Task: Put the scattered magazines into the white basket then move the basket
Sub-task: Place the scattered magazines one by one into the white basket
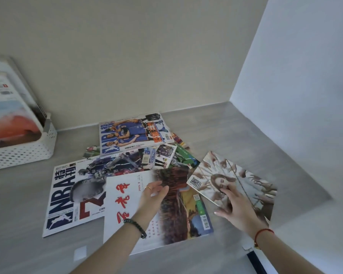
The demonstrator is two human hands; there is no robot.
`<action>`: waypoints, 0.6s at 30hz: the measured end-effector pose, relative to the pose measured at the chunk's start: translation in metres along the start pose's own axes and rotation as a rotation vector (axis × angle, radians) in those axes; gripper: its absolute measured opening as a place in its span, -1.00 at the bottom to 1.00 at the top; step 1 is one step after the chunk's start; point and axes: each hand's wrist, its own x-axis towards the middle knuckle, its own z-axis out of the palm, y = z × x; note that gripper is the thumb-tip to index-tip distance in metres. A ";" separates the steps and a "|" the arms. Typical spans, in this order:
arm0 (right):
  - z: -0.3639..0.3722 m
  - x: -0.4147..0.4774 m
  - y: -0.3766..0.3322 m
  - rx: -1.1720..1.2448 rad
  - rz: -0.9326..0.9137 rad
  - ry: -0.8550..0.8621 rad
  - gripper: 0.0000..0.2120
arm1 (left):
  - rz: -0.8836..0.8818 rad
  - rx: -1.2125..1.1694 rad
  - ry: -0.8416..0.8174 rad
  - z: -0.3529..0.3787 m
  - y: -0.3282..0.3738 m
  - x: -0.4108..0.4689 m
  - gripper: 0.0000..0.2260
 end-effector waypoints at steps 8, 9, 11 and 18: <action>-0.005 0.010 -0.003 -0.400 -0.089 -0.009 -0.58 | -0.033 -0.016 0.015 0.012 -0.002 -0.002 -0.68; -0.008 0.013 -0.005 -0.375 -0.066 -0.010 -0.60 | -0.034 -0.014 0.007 0.012 -0.002 -0.002 -0.67; -0.016 0.017 -0.006 -0.306 -0.046 -0.001 -0.66 | -0.044 -0.006 -0.015 0.013 -0.001 -0.002 -0.66; -0.071 0.019 -0.010 -0.074 -0.044 0.112 -0.68 | -0.165 -0.066 -0.127 0.015 0.005 0.001 -0.57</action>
